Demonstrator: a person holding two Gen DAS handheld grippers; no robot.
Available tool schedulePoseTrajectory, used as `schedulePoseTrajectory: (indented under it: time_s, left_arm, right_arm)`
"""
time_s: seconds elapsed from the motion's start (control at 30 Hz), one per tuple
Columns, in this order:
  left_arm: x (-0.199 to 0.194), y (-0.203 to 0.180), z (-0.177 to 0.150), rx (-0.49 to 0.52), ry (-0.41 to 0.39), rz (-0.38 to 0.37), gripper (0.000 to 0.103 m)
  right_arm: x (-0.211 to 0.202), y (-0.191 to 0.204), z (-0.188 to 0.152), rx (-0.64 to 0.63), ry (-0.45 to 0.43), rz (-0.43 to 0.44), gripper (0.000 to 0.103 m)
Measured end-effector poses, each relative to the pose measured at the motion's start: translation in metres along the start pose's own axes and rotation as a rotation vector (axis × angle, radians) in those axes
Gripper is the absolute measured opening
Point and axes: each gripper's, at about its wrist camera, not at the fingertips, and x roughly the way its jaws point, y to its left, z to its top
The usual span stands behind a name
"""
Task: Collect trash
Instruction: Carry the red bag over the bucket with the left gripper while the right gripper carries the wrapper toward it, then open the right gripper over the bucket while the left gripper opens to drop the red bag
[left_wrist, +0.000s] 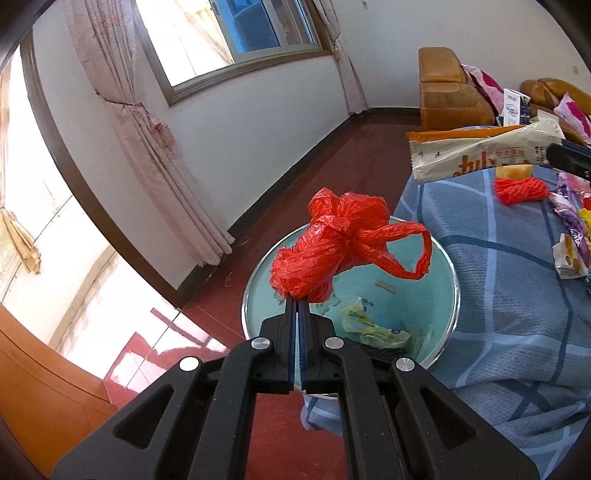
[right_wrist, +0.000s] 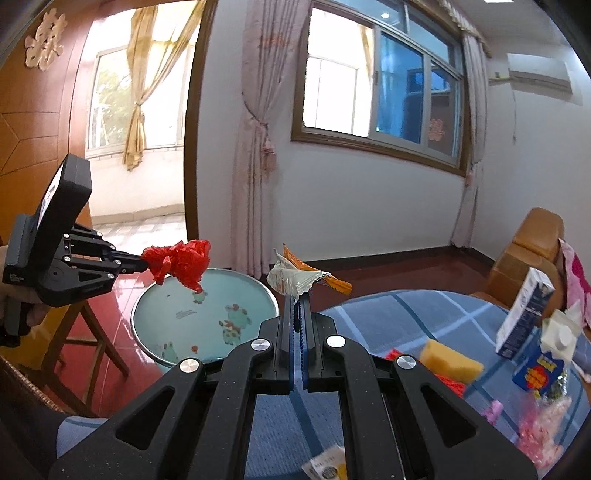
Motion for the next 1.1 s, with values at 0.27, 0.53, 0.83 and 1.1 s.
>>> schedulePoseTrajectory:
  time_s: [0.27, 0.53, 0.83, 1.1]
  left_arm:
    - [0.004, 0.006, -0.006, -0.007, 0.017, 0.014, 0.001]
    - [0.004, 0.011, -0.009, -0.025, 0.014, 0.011, 0.001]
    - [-0.005, 0.017, -0.007, -0.058, -0.026, 0.022, 0.001]
    - [-0.006, 0.015, -0.010, -0.065, -0.039, 0.021, 0.001]
  right_arm:
    - [0.015, 0.012, -0.001, -0.036, 0.014, 0.028, 0.003]
    - [0.019, 0.016, 0.001, -0.048, 0.021, 0.041, 0.003]
    - [0.021, 0.024, 0.001, -0.069, 0.028, 0.060, 0.003]
    - [0.030, 0.032, 0.002, -0.091, 0.051, 0.078, 0.004]
